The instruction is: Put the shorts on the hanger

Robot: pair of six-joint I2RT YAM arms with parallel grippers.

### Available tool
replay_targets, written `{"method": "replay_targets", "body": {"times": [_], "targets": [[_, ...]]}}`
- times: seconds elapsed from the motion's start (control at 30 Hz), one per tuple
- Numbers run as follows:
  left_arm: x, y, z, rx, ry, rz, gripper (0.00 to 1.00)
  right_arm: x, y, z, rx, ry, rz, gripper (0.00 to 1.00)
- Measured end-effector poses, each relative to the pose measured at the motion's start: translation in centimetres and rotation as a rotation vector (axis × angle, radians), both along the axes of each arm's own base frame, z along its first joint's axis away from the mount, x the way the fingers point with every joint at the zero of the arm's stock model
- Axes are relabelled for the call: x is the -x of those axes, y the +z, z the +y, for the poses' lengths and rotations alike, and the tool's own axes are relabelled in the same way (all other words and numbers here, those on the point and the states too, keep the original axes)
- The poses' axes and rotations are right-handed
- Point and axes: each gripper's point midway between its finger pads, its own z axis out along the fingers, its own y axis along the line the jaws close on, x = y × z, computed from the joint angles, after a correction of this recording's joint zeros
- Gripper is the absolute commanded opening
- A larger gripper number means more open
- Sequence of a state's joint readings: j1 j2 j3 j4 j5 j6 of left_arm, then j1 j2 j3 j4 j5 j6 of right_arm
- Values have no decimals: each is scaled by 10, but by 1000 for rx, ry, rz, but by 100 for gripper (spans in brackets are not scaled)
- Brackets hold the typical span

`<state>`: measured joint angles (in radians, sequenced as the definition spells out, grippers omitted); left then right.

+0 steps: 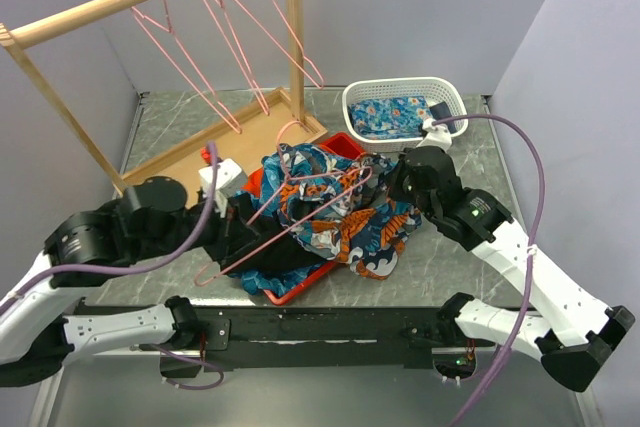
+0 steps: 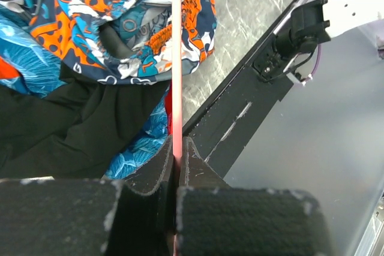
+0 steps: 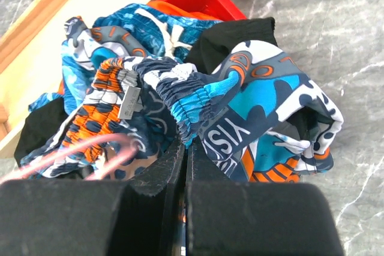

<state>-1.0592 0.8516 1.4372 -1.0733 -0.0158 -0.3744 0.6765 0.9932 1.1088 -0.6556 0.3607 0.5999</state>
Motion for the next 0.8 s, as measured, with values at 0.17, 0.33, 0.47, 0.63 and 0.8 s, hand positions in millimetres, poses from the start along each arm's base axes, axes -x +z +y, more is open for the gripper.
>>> {"method": "replay_targets", "body": {"times": [0.17,0.33,0.47,0.63,0.8], "targets": [[-7,-14,-20,-58,-15,28,1,4,19,6,19,25,-36,0],[-15,-28,-40,-113,-17,41,1,7,37,16,41,73,-75,0],[-24,-23,-55,-82,-5,0,1,11,45,28,72,145,-95,0],[-40,-24,-73,-4,47,-73,1,18,56,52,107,257,-120,0],[-51,-42,-90,43,100,-128,1,23,78,71,110,338,-157,0]]}}
